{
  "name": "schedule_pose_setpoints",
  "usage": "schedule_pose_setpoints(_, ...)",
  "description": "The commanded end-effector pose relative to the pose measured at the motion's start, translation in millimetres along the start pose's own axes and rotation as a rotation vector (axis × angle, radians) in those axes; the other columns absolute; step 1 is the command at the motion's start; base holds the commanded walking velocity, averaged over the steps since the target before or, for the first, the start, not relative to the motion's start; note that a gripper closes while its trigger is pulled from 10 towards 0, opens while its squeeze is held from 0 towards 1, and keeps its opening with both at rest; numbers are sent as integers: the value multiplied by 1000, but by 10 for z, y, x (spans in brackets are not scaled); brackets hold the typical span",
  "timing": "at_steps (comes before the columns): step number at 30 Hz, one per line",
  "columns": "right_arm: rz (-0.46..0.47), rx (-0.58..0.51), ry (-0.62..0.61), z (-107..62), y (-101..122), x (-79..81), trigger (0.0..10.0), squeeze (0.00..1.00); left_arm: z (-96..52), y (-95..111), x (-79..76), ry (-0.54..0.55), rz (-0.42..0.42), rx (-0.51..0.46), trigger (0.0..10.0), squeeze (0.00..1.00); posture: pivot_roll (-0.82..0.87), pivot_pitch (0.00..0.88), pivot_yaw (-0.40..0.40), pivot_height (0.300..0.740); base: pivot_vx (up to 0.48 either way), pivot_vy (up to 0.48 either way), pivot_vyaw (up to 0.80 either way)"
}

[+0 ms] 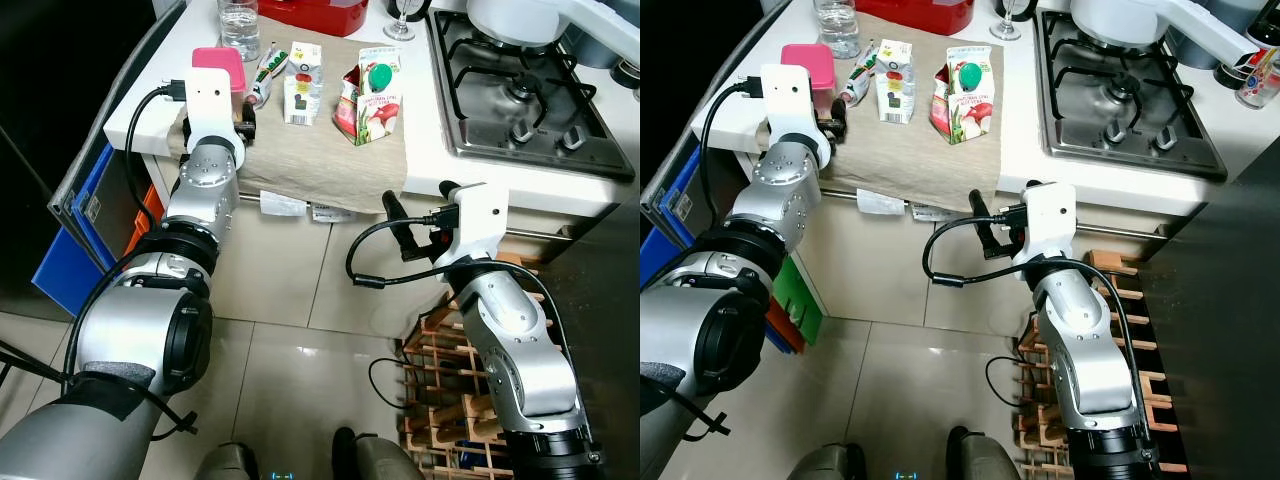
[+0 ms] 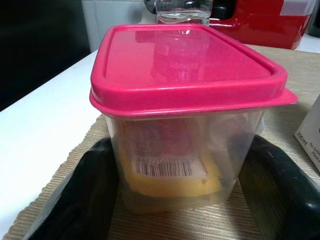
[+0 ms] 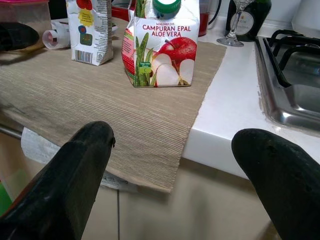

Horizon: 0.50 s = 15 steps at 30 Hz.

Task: Restocking fridge

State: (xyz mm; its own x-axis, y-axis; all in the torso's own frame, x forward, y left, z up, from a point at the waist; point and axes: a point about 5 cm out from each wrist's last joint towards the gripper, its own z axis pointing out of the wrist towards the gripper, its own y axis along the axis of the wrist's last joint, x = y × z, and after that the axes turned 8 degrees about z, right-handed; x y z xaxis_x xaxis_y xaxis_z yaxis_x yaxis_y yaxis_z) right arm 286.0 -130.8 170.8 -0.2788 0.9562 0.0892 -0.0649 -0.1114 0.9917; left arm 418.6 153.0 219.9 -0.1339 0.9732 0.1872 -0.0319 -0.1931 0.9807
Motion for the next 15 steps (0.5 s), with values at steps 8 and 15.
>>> schedule_pose_setpoints(8,7,-5,8,-5,33,-9,10000,0,12,35,-3,8,-6,-7,0,0,-183,149,-79,740,0,0,0)
schedule_pose_setpoints(15,77,-33,51,7,91,3,10000,0,34,282,3,-7,-38,-120,0,0,-176,112,-63,740,0,0,0)
